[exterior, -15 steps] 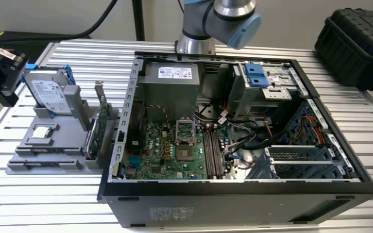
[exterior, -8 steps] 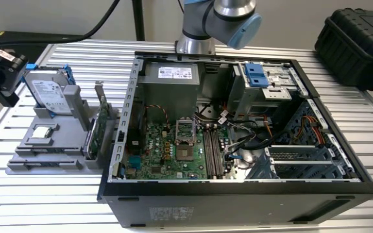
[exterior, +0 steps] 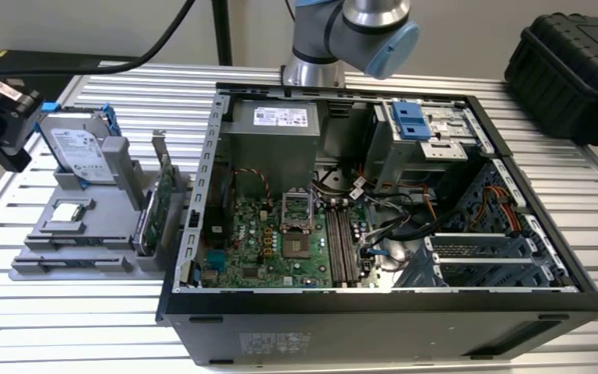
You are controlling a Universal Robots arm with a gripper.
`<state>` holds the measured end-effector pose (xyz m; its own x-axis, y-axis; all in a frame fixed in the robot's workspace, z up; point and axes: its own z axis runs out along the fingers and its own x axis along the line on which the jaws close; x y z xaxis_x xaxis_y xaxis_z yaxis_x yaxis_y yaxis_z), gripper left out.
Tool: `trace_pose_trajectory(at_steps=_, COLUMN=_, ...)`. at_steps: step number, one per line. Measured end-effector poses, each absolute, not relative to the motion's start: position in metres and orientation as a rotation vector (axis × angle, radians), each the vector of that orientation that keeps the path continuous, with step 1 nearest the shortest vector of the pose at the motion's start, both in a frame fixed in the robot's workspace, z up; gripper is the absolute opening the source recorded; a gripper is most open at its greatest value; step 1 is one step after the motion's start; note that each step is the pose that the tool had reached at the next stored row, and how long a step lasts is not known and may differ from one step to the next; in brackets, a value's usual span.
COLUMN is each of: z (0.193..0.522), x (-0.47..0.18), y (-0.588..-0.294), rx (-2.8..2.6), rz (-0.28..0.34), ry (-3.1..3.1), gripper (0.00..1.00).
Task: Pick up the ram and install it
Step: 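Pick up the ram and move it above insertion slot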
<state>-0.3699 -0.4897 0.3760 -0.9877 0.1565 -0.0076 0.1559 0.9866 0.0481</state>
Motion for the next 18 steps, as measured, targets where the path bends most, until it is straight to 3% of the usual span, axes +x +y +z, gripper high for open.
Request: trace_pose_trajectory(at_steps=18, z=0.3758, x=-0.3699, y=-0.4897, rx=0.398, rz=0.073, ry=3.102, gripper=0.00)
